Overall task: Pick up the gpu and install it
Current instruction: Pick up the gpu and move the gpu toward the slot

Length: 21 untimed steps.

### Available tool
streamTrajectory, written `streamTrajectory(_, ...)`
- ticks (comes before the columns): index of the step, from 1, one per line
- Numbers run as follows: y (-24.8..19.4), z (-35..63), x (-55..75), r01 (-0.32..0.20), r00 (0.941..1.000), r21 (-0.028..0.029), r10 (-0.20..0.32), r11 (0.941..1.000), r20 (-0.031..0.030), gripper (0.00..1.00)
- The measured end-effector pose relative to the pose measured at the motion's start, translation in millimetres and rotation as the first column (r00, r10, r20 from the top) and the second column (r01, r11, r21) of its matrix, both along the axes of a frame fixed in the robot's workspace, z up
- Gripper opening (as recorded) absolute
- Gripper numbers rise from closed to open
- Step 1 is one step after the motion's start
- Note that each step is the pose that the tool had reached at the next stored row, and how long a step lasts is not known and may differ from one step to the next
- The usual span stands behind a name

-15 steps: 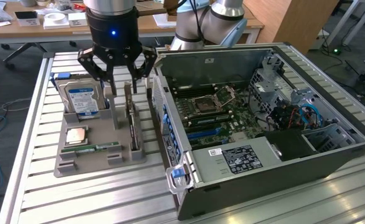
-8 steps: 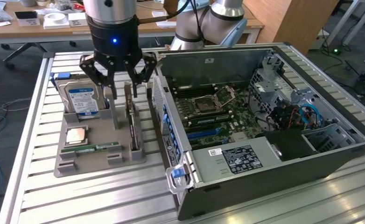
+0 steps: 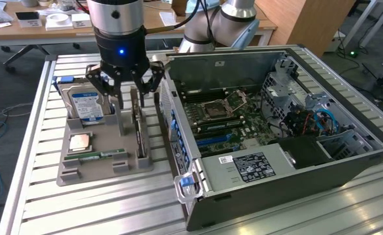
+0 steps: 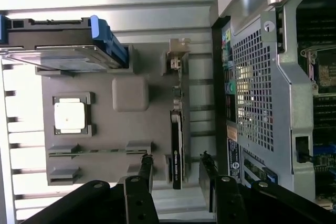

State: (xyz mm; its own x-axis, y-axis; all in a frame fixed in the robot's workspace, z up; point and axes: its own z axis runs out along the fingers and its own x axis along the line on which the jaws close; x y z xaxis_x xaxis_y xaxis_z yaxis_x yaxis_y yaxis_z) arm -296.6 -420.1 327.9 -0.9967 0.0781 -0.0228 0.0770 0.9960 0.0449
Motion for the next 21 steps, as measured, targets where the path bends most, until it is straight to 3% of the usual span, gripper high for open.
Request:
streamTrajectory(12,0.1,-21.0,0.1,0.000,1.0000,0.0001,0.000,1.0000,-0.0001,0.49)
streamTrajectory(21,0.1,-23.6,0.2,-0.004,1.0000,0.0001,0.004,1.0000,-0.0002,0.49)
